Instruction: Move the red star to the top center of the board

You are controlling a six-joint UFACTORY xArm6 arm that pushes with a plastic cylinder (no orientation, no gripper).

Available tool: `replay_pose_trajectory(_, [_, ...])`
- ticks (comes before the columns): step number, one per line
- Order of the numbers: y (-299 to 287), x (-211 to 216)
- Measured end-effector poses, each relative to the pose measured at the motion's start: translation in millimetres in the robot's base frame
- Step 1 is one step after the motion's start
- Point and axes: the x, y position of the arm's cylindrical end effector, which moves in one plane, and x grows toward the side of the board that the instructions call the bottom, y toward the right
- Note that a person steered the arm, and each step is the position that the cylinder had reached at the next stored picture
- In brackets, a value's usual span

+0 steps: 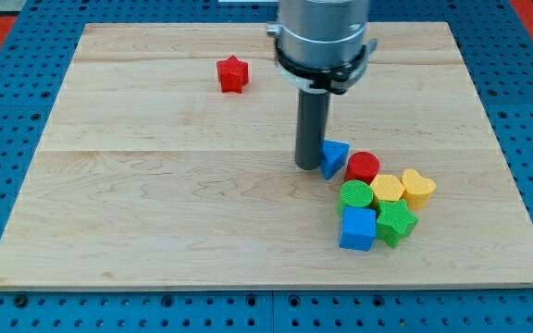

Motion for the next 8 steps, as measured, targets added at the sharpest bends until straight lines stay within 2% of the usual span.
replay_pose_trajectory(1, [-29.9,-35.3])
replay_pose_trajectory(2, [-8.0,-33.9])
replay_pose_trajectory(3, [38.3,0.1])
replay_pose_trajectory(4, [13.7,-7.7])
replay_pose_trajectory(5, [-17.1,-65.7])
replay_pose_trajectory(6, [-68.7,-99.0])
replay_pose_trajectory(7, [-98.2,-106.0])
replay_pose_trajectory(8, [-130.3,-130.4])
